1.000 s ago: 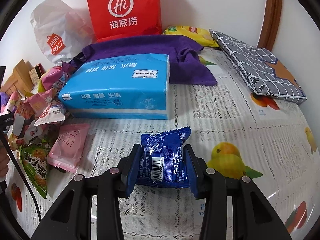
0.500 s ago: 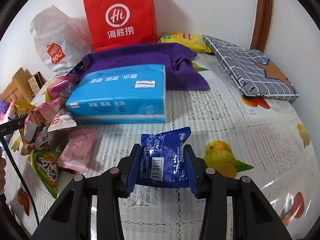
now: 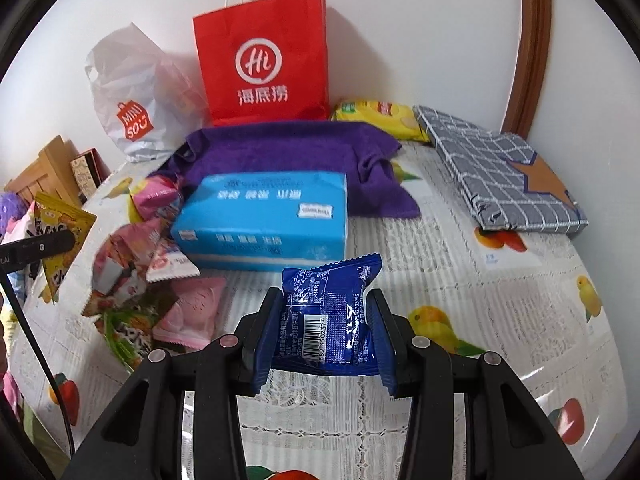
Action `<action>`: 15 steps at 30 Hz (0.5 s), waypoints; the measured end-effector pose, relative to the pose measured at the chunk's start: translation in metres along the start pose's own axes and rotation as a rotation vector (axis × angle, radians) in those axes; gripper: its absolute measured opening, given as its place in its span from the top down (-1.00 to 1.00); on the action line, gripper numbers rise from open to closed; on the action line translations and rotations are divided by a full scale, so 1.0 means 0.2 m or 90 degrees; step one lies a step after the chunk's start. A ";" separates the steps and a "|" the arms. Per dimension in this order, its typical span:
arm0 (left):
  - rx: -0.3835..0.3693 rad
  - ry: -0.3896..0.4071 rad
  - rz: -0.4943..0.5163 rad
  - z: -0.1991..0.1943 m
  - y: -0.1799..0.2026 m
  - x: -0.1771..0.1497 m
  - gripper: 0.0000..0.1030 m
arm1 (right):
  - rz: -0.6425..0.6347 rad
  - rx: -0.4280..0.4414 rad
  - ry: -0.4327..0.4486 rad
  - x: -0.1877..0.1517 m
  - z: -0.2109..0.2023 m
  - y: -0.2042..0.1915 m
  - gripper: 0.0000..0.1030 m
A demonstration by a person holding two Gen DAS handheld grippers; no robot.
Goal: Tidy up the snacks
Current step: 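Carry the blue packet with the right tool while the left carries the yellow bag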
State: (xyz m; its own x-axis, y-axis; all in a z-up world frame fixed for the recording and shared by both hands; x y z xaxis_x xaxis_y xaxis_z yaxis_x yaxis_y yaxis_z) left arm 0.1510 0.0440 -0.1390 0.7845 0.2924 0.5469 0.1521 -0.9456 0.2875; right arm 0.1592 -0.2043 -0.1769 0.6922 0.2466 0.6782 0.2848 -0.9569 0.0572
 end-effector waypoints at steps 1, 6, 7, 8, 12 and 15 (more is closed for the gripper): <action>-0.002 0.002 0.003 -0.02 0.01 0.00 0.16 | 0.000 0.001 0.001 0.01 -0.01 0.00 0.17; -0.010 0.014 0.028 -0.09 0.12 0.05 0.16 | -0.007 -0.005 0.008 0.09 -0.07 0.02 0.17; -0.012 0.015 0.030 -0.10 0.14 0.06 0.16 | -0.009 -0.007 0.011 0.10 -0.08 0.03 0.17; -0.016 0.016 0.033 -0.10 0.16 0.08 0.16 | -0.011 -0.010 0.015 0.13 -0.09 0.04 0.17; -0.043 0.007 0.047 -0.09 0.27 0.11 0.16 | -0.007 -0.012 0.029 0.22 -0.12 0.07 0.17; -0.057 0.006 0.053 -0.08 0.33 0.16 0.16 | -0.007 -0.011 0.035 0.31 -0.12 0.09 0.17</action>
Point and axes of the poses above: each gripper's, at about its wrist camera, not at the fingertips, and z roughly the way its jaws point, y to its right, x to its top, the point moved 7 cm from there along z, roughly the way its jaws point, and after that the axes turned 11 degrees about -z, right-handed, at the moved point
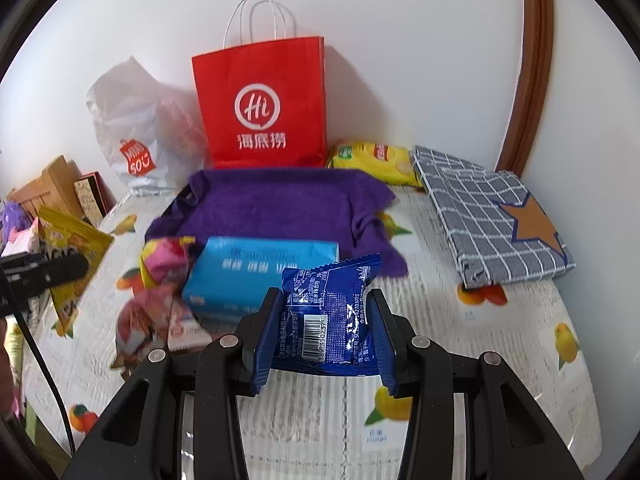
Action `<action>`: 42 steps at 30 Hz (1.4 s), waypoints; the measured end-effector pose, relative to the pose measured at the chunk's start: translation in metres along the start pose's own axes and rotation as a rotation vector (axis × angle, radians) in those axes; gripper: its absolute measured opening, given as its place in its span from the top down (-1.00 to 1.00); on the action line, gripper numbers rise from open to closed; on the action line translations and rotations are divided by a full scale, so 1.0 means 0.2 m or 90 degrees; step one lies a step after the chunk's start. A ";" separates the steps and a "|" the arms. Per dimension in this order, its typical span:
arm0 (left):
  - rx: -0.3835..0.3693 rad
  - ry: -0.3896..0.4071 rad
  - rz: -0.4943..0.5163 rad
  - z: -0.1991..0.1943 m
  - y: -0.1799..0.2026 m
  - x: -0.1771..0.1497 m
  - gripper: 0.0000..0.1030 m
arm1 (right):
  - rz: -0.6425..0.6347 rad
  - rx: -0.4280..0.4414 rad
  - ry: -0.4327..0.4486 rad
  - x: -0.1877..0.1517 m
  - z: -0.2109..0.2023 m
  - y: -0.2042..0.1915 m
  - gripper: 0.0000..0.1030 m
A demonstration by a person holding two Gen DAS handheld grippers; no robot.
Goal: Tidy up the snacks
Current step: 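Carry the blue packet with the right tool while the left carries the yellow bag, then release the blue packet onto the towel while the left tool releases the yellow bag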
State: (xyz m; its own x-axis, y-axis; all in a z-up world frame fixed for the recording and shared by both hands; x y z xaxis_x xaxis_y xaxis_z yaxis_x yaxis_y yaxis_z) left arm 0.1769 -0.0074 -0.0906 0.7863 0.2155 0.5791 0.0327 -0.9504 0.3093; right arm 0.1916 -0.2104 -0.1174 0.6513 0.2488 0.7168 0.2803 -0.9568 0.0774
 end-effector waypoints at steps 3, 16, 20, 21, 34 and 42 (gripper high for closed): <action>-0.006 0.004 0.005 0.02 0.04 0.06 0.16 | -0.007 -0.004 0.009 0.09 0.02 0.02 0.17; 0.022 0.034 -0.005 0.10 0.00 0.41 0.16 | -0.034 0.014 0.053 0.55 0.22 0.02 0.17; 0.028 0.036 -0.014 0.14 -0.04 0.52 0.16 | -0.037 0.029 0.054 0.66 0.31 0.01 0.17; 0.032 0.036 -0.015 0.16 -0.06 0.55 0.16 | -0.037 0.031 0.053 0.68 0.34 0.01 0.17; 0.042 0.018 -0.045 0.42 -0.22 0.81 0.16 | -0.043 0.032 0.026 0.82 0.66 0.06 0.17; 0.046 -0.014 -0.050 0.64 -0.24 0.90 0.16 | -0.031 0.047 -0.007 0.80 0.87 0.12 0.17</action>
Point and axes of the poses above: each gripper's, at about its wrist camera, not at the fingertips, and z roughly the way its jaws point, y to its right, x to its top, the point moved 7 cm from there along z, roughly the way its jaws point, and after that the axes turned 11 degrees about -z, right-handed, at the moved point
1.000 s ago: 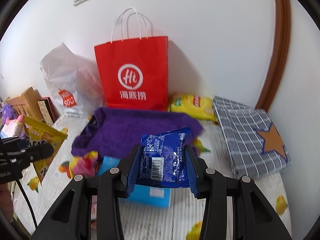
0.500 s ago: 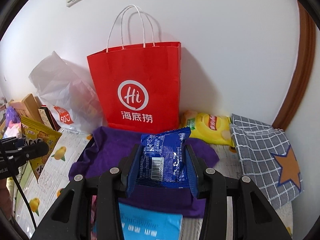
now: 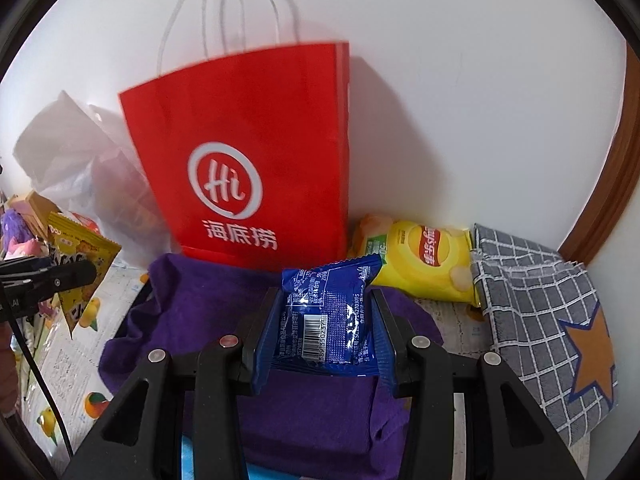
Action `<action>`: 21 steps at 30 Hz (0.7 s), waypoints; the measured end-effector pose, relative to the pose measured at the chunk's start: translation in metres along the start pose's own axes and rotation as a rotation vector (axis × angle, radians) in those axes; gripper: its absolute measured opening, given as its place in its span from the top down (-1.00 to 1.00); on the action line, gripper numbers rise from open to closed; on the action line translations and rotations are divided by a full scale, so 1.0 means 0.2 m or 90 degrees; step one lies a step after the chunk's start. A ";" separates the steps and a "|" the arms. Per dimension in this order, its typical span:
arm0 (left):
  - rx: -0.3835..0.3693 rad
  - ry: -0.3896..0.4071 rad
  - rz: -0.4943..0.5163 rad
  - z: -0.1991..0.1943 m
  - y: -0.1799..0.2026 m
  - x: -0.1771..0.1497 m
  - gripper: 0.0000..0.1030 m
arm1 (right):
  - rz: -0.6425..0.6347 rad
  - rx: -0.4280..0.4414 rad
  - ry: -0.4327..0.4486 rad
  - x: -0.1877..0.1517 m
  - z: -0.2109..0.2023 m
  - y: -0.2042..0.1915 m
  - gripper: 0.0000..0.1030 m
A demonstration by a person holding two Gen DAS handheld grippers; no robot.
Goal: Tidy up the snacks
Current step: 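Release the blue packet onto the towel while the left tool releases the yellow bag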
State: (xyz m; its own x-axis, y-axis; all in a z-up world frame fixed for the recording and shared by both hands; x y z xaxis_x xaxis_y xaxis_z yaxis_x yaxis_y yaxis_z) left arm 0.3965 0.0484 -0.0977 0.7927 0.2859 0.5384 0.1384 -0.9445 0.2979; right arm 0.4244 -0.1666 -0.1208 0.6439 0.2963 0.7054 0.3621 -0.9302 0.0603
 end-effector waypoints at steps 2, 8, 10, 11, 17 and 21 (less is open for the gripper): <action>-0.004 -0.008 0.001 0.04 0.01 0.01 0.16 | 0.004 0.003 0.001 0.00 0.03 0.02 0.17; 0.004 -0.045 -0.002 0.22 -0.04 -0.02 0.16 | 0.006 0.004 -0.031 -0.07 0.13 0.05 0.17; 0.017 -0.070 -0.009 0.28 -0.07 -0.04 0.16 | 0.013 0.008 -0.040 -0.09 0.17 0.06 0.17; 0.020 -0.076 -0.013 0.30 -0.08 -0.05 0.16 | 0.012 0.011 -0.046 -0.10 0.19 0.06 0.17; 0.026 -0.090 -0.017 0.35 -0.10 -0.07 0.16 | 0.010 0.020 -0.075 -0.15 0.29 0.06 0.17; 0.034 -0.096 -0.014 0.38 -0.11 -0.08 0.16 | 0.004 0.028 -0.094 -0.19 0.35 0.04 0.17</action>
Point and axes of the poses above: each gripper's, at about its wrist camera, not at the fingertips, and z roughly the way its jaws point, y to its right, x to its top, the point moved 7 cm from there along z, roughly the way its jaws point, and after that the axes turned 11 degrees about -z, right-handed, at the moved point
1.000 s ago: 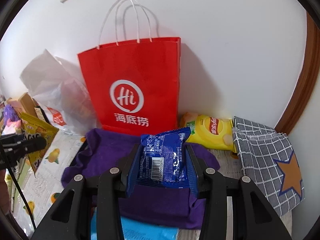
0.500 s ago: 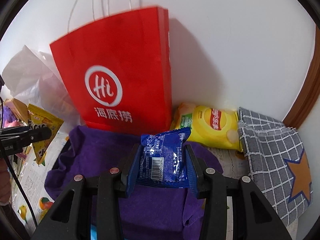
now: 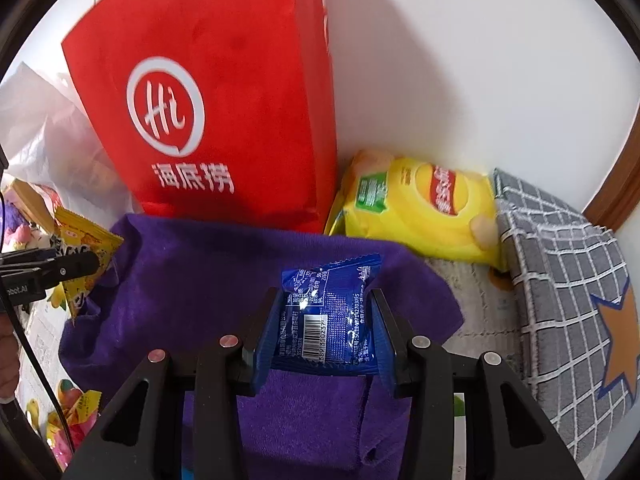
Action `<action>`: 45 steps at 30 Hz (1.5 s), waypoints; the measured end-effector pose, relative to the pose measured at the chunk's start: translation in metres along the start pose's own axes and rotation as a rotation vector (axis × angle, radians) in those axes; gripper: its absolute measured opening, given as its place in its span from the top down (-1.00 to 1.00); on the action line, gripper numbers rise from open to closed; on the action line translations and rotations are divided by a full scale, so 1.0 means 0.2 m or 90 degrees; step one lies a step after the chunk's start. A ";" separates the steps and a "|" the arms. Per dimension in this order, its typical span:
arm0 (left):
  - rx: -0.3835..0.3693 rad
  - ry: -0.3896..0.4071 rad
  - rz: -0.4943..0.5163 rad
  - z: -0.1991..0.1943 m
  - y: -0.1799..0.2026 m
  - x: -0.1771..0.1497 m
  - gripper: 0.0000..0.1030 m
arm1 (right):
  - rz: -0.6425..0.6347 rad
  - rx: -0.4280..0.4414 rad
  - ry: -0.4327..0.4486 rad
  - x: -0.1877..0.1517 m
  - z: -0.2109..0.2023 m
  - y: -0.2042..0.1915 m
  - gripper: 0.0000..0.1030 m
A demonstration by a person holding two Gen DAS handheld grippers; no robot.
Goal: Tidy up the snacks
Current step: 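Release the blue packet onto the towel while the left tool releases the yellow bag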
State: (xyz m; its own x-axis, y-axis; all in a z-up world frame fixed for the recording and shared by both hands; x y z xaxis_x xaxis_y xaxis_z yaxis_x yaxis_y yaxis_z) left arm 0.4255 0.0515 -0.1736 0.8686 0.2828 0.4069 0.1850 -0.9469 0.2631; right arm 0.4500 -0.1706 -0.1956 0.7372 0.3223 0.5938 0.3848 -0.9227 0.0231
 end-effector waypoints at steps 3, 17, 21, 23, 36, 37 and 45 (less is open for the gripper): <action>0.004 -0.004 -0.001 0.02 0.00 0.00 0.16 | -0.001 0.004 -0.009 -0.01 0.03 -0.01 0.17; 0.009 -0.018 0.003 0.07 0.00 -0.02 0.16 | -0.008 0.007 -0.037 -0.04 0.11 -0.03 0.16; 0.010 -0.026 -0.002 0.09 -0.01 -0.03 0.16 | -0.008 0.007 -0.043 -0.05 0.13 -0.03 0.16; 0.011 -0.028 -0.002 0.09 -0.01 -0.03 0.16 | -0.008 0.008 -0.045 -0.05 0.14 -0.03 0.15; 0.010 -0.037 0.012 0.11 0.01 -0.06 0.16 | -0.023 0.012 -0.050 -0.04 0.14 -0.07 0.14; 0.009 -0.038 0.013 0.11 0.01 -0.06 0.16 | -0.024 0.012 -0.051 -0.04 0.13 -0.07 0.14; 0.010 -0.047 0.019 0.13 0.02 -0.07 0.16 | -0.031 0.005 -0.038 -0.02 0.07 -0.07 -0.03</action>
State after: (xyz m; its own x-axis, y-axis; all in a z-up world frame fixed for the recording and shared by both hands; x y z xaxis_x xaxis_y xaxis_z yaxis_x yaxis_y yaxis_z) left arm 0.4251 0.0392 -0.2005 0.9051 0.2433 0.3487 0.1655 -0.9571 0.2380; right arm 0.4500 -0.1553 -0.2096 0.7490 0.3796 0.5430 0.4253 -0.9039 0.0453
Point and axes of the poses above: each gripper's, at about its wrist camera, not at the fingertips, and z roughly the way its jaws point, y to its right, x to its top, the point moved 7 cm from there along z, roughly the way its jaws point, and after that the axes turned 11 degrees about -z, right-handed, at the moved point
